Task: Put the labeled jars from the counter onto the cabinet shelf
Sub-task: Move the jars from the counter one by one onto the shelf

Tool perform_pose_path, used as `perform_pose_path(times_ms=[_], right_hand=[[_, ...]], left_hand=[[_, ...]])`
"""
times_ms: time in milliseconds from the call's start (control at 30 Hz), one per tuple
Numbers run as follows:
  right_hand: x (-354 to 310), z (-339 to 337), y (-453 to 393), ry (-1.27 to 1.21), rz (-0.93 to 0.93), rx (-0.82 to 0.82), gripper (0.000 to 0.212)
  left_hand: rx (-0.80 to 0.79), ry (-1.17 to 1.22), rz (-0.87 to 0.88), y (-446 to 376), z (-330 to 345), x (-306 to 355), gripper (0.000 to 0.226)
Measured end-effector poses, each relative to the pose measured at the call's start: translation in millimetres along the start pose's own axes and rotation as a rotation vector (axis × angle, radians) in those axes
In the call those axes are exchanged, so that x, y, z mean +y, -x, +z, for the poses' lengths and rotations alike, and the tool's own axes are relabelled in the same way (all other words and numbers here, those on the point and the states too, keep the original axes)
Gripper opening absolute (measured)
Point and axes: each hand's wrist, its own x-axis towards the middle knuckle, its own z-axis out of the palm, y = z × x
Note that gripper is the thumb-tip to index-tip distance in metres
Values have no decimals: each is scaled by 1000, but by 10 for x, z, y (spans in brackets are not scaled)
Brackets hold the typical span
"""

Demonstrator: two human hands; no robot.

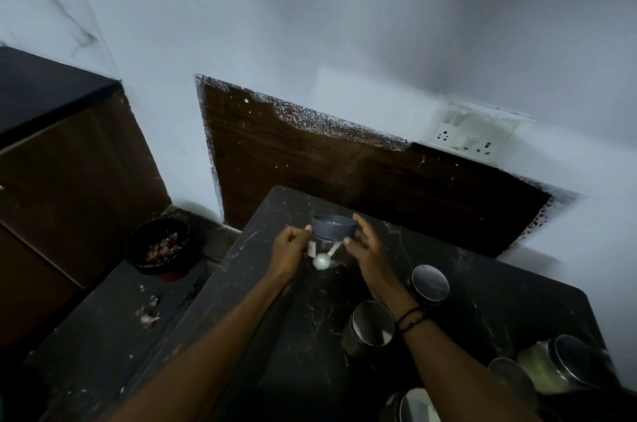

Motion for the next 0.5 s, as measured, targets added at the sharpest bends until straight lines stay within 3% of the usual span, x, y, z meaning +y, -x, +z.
perform_pose_path(times_ms=[200,300,500], right_hand=[[76,41,156,-241,83,77,34],[138,92,241,-265,148,68,30],[134,113,362,-227,167,117,25]], left_hand=[[-149,172,-99,158,-17,-21,34],[-121,251,-126,222,-5,-40,39],[-49,285,-122,320,74,-45,24]])
